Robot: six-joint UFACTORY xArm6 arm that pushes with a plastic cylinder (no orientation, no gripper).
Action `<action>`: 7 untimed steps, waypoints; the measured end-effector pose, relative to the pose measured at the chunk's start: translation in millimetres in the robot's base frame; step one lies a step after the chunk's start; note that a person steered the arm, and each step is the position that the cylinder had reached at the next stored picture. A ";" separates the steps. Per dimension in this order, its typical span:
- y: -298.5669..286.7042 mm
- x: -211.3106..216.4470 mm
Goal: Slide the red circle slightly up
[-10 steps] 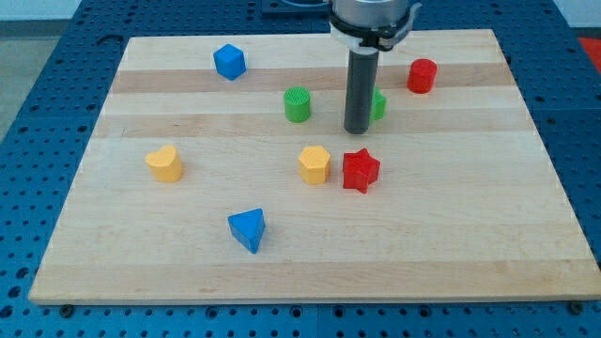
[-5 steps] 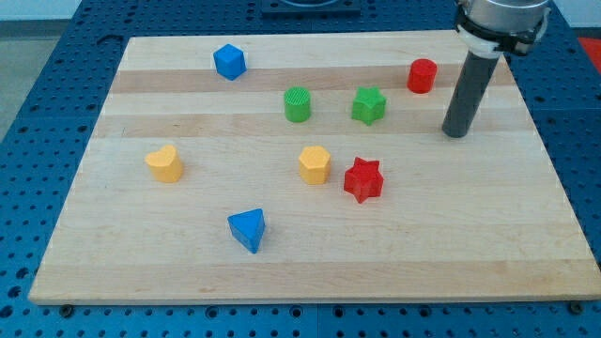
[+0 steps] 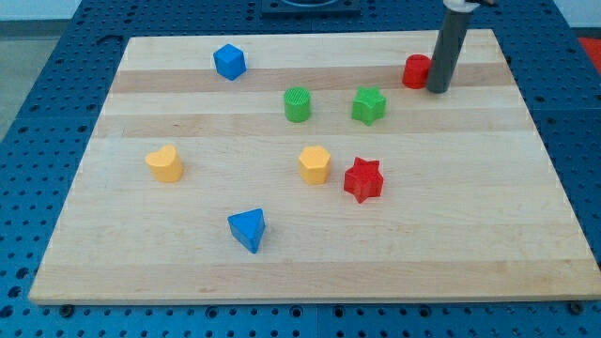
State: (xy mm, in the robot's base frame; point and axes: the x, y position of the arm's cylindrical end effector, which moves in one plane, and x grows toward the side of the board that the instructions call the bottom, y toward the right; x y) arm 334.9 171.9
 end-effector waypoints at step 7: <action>-2.7 -20.4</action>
